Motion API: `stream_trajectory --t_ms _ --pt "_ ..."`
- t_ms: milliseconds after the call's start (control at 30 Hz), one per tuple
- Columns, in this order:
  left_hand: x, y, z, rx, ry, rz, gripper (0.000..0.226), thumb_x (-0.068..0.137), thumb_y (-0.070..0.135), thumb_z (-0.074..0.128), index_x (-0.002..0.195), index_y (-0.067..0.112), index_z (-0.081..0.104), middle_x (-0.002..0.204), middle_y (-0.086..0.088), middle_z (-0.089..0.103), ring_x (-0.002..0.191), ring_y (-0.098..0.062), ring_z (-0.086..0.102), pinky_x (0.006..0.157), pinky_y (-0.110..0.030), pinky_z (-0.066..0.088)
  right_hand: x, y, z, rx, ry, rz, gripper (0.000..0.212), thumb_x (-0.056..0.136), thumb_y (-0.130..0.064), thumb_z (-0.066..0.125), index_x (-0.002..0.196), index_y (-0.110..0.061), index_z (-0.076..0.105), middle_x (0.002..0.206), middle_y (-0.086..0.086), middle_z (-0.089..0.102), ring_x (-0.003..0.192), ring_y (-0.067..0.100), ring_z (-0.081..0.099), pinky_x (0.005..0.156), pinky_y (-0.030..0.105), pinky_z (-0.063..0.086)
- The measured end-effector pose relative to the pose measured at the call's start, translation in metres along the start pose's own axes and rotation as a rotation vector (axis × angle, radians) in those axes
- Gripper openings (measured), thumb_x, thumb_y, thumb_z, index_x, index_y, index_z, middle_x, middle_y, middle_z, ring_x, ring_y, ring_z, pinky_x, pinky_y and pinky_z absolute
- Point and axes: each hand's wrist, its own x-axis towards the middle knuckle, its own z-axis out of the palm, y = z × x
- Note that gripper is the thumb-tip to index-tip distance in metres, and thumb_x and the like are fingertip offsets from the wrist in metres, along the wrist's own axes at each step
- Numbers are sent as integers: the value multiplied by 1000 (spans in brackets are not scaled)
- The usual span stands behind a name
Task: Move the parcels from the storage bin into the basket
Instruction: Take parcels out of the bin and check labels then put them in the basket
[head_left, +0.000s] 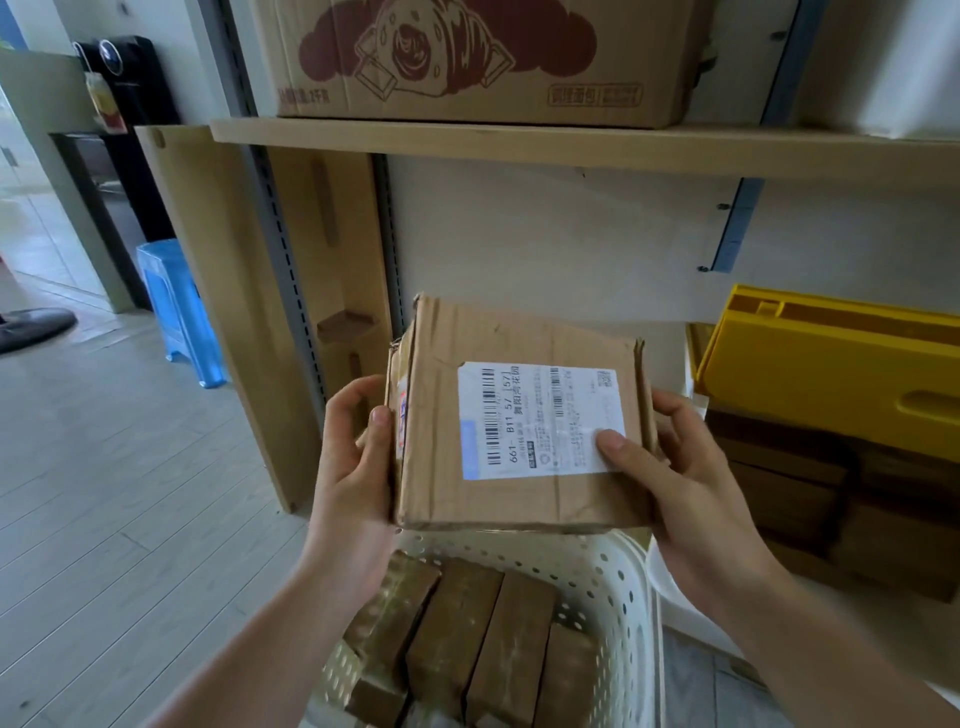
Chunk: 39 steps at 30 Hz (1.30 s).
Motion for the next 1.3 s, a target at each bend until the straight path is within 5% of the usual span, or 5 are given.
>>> stream_trajectory --t_ms 133,333,733,1033,1300 --pt "-2 -1 0 11 45 -48 27 108 35 43 126 24 59 121 -12 68 112 -35 66 98 -65 49 -1 -3 2 62 -117 23 87 74 -22 85 145 -44 41 131 0 68 118 24 67 99 43 56" --pt "-4 -5 -6 174 -173 -97 102 60 88 63 141 30 46 128 1 67 119 -19 66 98 -46 54 -2 2 3 -43 -132 -15 86 78 -26 75 144 -60 32 132 -13 66 124 15 63 107 47 49" --pt "3 -17 -8 73 -169 -138 89 65 62 64 144 31 40 117 3 72 107 -16 71 75 -35 59 0 5 0 -63 -149 -25 85 78 -23 72 139 -65 30 132 -15 66 124 12 63 99 33 55" --pt "8 -9 -14 -33 -209 -182 55 82 38 52 135 23 53 120 -11 71 106 -28 70 74 -37 62 7 4 -9 100 -139 178 73 80 -26 78 144 -43 45 127 2 71 112 26 71 87 45 61" --pt "2 -2 4 -170 -56 -286 68 79 72 44 128 29 65 118 -9 74 110 -33 70 93 -63 51 12 5 -7 239 -93 150 66 82 -26 70 142 -41 46 130 5 69 114 30 69 91 49 58"
